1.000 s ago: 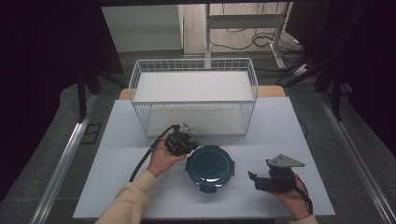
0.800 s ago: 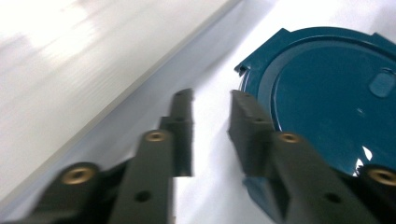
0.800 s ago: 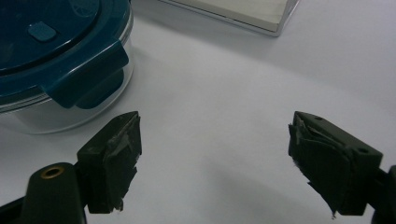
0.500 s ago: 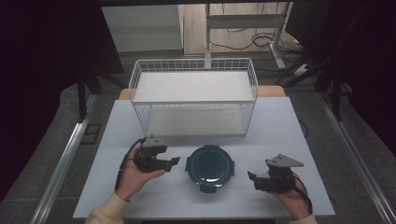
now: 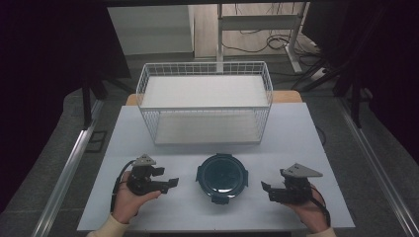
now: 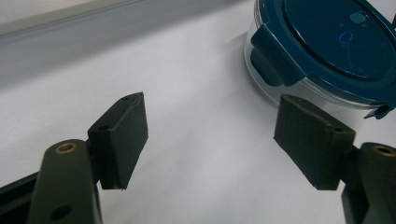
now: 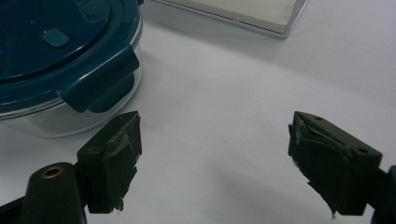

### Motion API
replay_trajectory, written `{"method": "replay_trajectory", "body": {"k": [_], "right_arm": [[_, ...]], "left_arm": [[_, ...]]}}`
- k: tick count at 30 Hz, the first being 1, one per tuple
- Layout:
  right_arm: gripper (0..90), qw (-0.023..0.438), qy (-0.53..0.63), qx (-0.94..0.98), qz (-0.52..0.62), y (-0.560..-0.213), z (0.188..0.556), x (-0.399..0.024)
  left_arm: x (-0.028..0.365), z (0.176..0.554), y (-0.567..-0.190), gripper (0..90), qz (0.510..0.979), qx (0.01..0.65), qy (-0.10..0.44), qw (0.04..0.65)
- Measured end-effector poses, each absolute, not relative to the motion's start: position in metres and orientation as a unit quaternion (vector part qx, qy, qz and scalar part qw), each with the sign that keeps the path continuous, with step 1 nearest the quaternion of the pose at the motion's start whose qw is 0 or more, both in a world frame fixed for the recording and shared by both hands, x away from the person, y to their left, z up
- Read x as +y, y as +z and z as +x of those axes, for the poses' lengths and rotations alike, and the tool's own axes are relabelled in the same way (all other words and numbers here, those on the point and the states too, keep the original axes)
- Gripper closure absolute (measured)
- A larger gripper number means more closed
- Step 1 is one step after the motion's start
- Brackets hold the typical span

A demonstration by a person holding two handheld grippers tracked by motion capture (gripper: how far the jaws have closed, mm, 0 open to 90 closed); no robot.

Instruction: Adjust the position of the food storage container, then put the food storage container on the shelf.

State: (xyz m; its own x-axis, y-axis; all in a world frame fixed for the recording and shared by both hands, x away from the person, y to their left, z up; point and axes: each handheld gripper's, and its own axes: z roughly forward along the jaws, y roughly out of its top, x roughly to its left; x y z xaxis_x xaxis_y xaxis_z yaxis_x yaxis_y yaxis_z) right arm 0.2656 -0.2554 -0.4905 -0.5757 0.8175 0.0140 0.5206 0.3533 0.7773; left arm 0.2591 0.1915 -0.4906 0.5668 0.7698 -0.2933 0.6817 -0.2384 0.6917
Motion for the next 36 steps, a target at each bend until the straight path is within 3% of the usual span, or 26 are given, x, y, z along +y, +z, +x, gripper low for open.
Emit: {"method": "replay_trajectory", "body": {"k": [13,29,36], "right_arm": [[17.2,0.173,0.404,0.787,0.433,-0.488,0.265,-0.255],[14.5,0.123,0.438,0.766,0.455,-0.48,0.261,-0.251],[13.4,0.081,0.451,0.752,0.474,-0.479,0.262,-0.244]], "left_arm": [[0.19,0.256,-0.486,24.2,0.777,0.466,0.072,0.417],[0.185,0.257,-0.478,19.1,0.757,0.473,0.019,0.451],[0.178,0.264,-0.479,18.8,0.754,0.478,0.0,0.45]]}}
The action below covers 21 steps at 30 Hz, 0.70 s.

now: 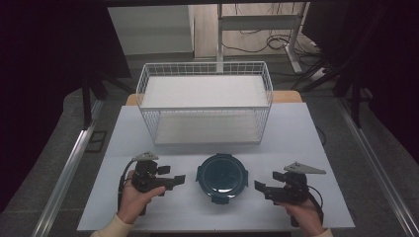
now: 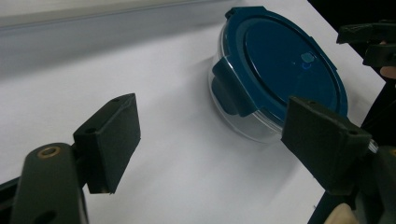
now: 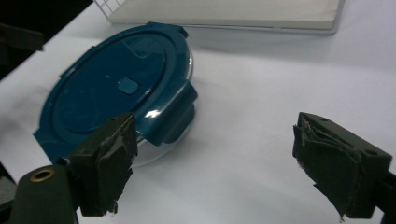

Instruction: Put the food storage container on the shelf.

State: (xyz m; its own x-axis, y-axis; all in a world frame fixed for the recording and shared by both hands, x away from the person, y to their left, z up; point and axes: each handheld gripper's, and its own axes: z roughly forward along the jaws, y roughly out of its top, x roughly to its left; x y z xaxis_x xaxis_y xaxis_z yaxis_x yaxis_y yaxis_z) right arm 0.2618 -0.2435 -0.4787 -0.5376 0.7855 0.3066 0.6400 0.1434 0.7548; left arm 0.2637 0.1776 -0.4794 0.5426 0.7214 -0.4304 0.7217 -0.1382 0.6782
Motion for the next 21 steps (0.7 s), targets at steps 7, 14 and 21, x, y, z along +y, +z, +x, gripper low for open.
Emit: {"method": "replay_trajectory", "body": {"k": [7,14,21], "right_arm": [[11.8,0.05,0.456,0.738,0.495,-0.476,0.266,-0.236],[11.7,0.033,0.454,0.729,0.511,-0.471,0.275,-0.221],[10.3,-0.003,0.453,0.714,0.535,-0.481,0.285,-0.206]], "left_arm": [[0.169,0.271,-0.474,17.0,0.744,0.483,-0.036,0.461],[0.151,0.287,-0.468,16.5,0.739,0.484,-0.055,0.465],[0.144,0.297,-0.484,14.9,0.725,0.5,-0.1,0.464]]}}
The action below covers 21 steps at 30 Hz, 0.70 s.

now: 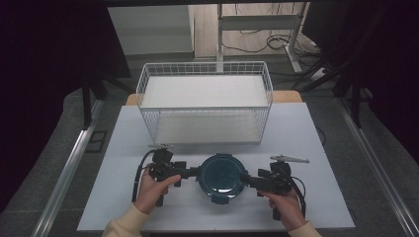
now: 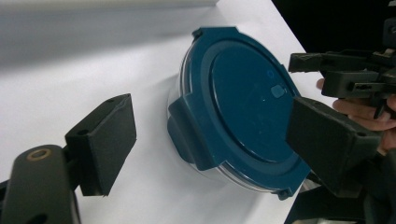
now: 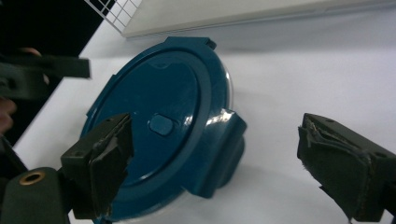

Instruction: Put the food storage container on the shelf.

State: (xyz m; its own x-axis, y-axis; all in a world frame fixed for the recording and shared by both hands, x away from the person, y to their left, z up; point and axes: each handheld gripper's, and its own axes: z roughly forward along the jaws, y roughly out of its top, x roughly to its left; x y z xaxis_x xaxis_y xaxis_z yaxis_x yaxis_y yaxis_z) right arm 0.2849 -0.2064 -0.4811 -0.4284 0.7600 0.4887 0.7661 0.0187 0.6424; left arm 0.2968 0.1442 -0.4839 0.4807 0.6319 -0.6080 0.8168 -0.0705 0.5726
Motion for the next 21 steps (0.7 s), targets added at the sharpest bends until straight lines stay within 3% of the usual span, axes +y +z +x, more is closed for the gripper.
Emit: {"method": "replay_trajectory", "body": {"k": [15,21], "right_arm": [[8.5,0.047,-0.438,-0.701,-0.561,-0.502,0.289,-0.194],[8.6,0.059,-0.438,-0.7,-0.561,-0.504,0.29,-0.191]], "left_arm": [[0.125,0.309,-0.505,14.6,0.73,0.504,-0.136,0.441],[0.123,0.312,-0.517,17.0,0.714,0.509,-0.181,0.446]]}}
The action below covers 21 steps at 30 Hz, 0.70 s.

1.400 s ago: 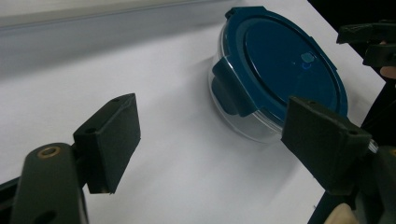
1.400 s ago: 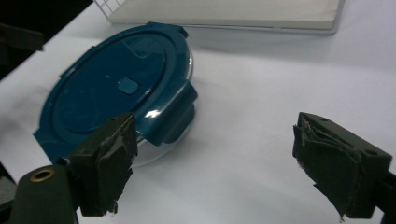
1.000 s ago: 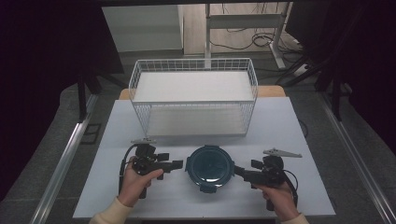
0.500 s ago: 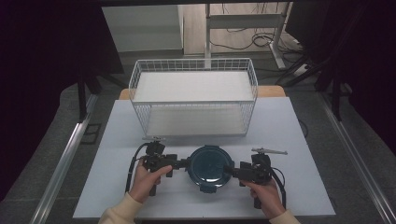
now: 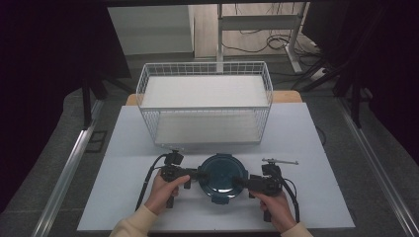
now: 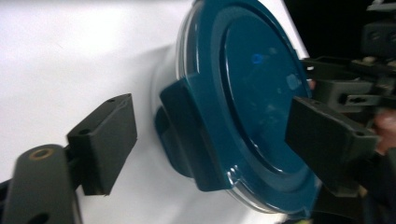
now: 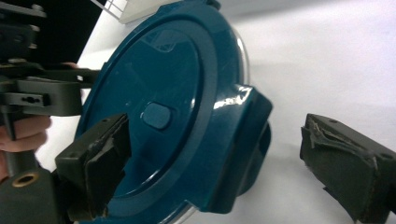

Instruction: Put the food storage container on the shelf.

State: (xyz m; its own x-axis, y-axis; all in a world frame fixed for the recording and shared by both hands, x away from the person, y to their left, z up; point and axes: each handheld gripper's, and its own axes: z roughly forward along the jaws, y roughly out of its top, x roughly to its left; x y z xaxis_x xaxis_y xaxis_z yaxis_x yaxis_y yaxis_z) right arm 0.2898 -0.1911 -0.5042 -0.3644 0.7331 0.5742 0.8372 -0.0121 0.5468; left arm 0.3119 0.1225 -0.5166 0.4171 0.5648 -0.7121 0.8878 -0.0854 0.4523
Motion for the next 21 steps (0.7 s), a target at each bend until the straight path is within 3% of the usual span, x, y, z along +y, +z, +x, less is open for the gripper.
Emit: {"method": "replay_trajectory", "body": {"k": [8,21], "right_arm": [[10.3,0.083,-0.442,-0.693,-0.563,-0.51,0.2898,-0.1858],[27.7,0.115,-0.458,-0.674,-0.568,-0.5093,0.2862,-0.1921]], "left_arm": [[0.1163,0.3107,-0.5219,21.0,0.719,0.497,-0.198,0.444],[0.1192,0.306,-0.5155,31.4,0.713,0.501,-0.204,0.446]]}}
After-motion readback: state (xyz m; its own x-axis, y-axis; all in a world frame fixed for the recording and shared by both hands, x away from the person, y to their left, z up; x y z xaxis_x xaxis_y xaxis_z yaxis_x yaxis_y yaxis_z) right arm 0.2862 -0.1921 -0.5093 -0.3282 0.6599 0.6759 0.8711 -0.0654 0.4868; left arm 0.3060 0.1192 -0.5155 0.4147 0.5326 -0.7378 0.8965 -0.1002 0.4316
